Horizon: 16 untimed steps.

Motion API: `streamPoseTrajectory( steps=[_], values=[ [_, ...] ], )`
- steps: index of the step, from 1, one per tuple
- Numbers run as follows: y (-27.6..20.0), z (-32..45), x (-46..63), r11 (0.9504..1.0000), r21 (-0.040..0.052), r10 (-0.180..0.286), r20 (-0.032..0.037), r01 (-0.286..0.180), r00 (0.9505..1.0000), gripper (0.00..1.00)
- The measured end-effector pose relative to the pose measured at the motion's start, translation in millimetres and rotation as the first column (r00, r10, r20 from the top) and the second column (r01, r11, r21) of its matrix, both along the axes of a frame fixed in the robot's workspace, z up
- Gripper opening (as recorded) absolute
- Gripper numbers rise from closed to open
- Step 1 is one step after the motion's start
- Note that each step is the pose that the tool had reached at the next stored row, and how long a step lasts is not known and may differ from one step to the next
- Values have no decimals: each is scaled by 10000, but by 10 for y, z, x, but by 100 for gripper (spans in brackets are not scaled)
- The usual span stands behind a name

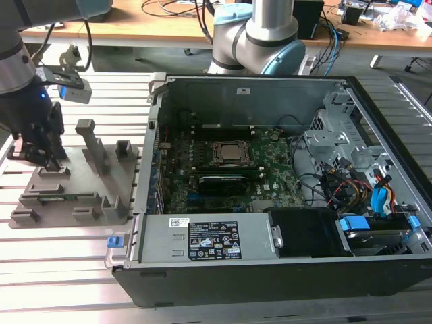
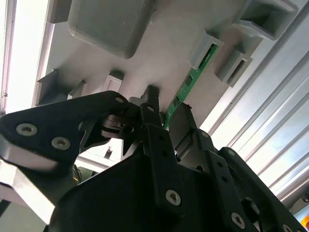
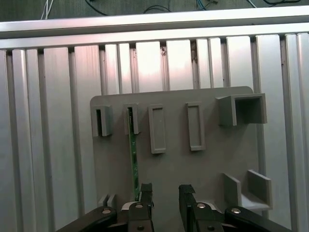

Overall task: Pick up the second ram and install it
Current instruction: 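Pick up the second ram and move it above second insertion slot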

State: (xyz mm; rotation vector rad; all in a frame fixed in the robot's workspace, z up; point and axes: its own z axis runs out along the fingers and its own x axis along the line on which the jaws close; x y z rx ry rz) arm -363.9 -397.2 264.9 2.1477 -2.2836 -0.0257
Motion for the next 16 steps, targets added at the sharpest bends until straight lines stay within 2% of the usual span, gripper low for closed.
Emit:
streamPoseTrajectory(
  steps=[16],
  values=[
    [0,-187,0,10000,0,0,-1,0,10000,36]
  ],
)
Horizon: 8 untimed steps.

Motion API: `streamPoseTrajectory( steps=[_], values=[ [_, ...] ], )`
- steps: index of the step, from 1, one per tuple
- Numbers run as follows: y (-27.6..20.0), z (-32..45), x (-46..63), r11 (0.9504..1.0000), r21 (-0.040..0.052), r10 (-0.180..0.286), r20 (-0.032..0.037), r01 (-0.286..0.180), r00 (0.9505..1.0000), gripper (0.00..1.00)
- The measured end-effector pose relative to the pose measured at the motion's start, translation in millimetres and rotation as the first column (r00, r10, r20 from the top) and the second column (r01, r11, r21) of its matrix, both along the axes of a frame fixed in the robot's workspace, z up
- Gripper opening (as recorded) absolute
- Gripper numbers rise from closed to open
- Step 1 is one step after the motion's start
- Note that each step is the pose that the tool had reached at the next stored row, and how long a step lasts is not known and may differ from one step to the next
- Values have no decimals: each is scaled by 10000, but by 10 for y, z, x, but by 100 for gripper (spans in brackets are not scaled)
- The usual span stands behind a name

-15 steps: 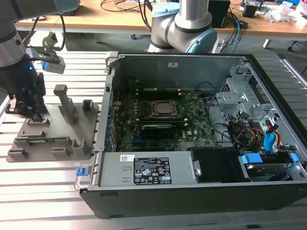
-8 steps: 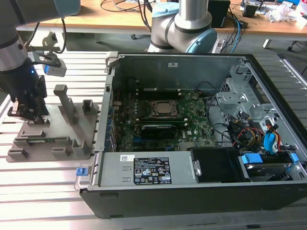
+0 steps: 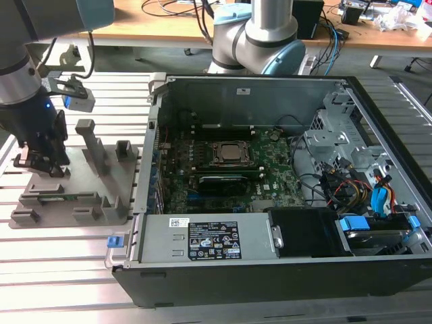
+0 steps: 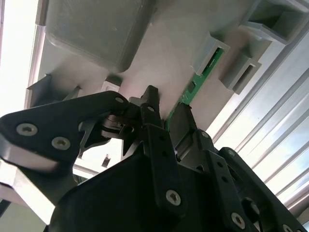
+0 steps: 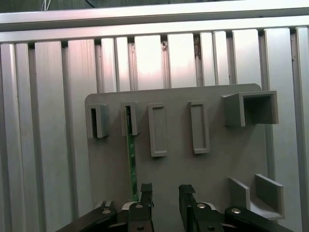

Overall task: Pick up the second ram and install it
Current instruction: 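Pick up the second ram and move it above second insertion slot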

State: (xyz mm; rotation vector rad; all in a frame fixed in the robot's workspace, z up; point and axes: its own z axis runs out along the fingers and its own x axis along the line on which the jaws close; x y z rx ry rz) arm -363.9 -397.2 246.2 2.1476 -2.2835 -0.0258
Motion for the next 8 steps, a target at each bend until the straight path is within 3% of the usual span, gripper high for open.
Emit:
streamPoseTrajectory(
  steps=[8],
  values=[
    [0,-115,0,10000,0,0,1,0,10000,36]
  ],
)
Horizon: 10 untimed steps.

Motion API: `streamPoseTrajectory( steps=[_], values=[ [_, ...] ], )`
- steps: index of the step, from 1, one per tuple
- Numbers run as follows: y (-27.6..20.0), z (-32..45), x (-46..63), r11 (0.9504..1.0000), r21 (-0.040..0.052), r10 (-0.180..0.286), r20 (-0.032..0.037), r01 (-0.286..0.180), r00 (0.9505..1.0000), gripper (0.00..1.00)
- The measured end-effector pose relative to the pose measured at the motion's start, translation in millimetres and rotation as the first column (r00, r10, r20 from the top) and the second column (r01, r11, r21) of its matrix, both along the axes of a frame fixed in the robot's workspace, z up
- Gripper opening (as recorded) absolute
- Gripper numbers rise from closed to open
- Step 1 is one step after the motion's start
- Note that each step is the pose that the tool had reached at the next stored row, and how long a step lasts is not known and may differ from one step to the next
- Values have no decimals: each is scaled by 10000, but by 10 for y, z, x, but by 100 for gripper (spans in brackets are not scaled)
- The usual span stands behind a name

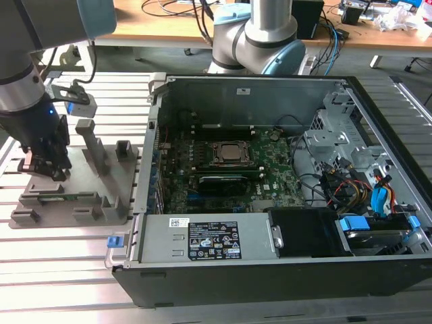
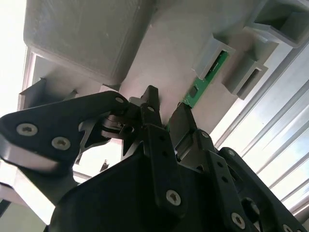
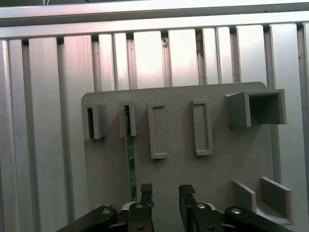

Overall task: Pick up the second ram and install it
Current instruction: 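Pick up the second ram and move it above second insertion slot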

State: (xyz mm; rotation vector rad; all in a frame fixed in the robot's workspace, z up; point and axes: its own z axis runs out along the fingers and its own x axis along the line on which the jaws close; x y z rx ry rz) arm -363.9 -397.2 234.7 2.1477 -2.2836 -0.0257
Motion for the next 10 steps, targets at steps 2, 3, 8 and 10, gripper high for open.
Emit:
streamPoseTrajectory(
  steps=[2,3,8,10],
  values=[
    [-7,-18,-1,10000,0,-2,-1,2,10000,36],
    [-26,-27,0,10000,0,0,1,0,10000,36],
    [-214,-55,-17,10000,-8,7,0,-7,10000,36],
    [-292,-121,-37,10000,-5,10,0,-10,10000,36]
  ],
)
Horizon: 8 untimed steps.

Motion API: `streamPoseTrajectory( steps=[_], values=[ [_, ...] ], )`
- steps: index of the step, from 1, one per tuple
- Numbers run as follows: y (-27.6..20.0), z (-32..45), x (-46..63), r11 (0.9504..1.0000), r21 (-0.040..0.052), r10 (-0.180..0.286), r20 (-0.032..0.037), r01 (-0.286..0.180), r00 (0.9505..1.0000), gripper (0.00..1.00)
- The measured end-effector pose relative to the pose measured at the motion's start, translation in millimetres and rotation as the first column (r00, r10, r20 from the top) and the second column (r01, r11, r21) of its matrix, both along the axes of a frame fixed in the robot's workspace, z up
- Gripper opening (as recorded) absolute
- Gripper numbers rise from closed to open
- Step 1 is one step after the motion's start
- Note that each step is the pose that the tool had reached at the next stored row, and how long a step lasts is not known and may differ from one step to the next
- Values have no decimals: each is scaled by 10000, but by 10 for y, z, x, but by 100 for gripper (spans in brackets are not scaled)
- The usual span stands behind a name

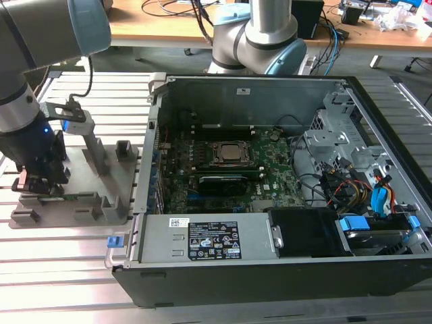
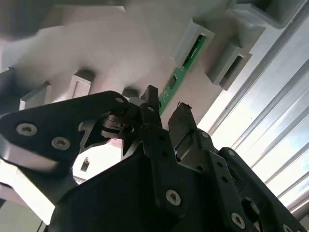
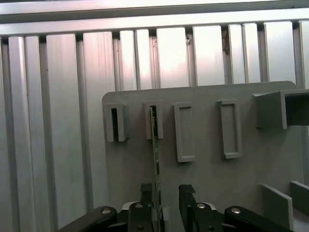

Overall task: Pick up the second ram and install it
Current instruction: 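Pick up the second ram and move it above second insertion slot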

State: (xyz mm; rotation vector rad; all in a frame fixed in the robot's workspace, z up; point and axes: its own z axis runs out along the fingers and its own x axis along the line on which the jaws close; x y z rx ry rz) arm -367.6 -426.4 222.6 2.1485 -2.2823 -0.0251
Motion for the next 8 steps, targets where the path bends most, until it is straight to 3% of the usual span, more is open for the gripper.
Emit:
streamPoseTrajectory(
  steps=[4,8],
  values=[
    [-52,-101,-9,10000,14,21,0,-21,10000,36],
    [7,-182,-11,9990,15,456,0,-456,9990,36]
  ],
)
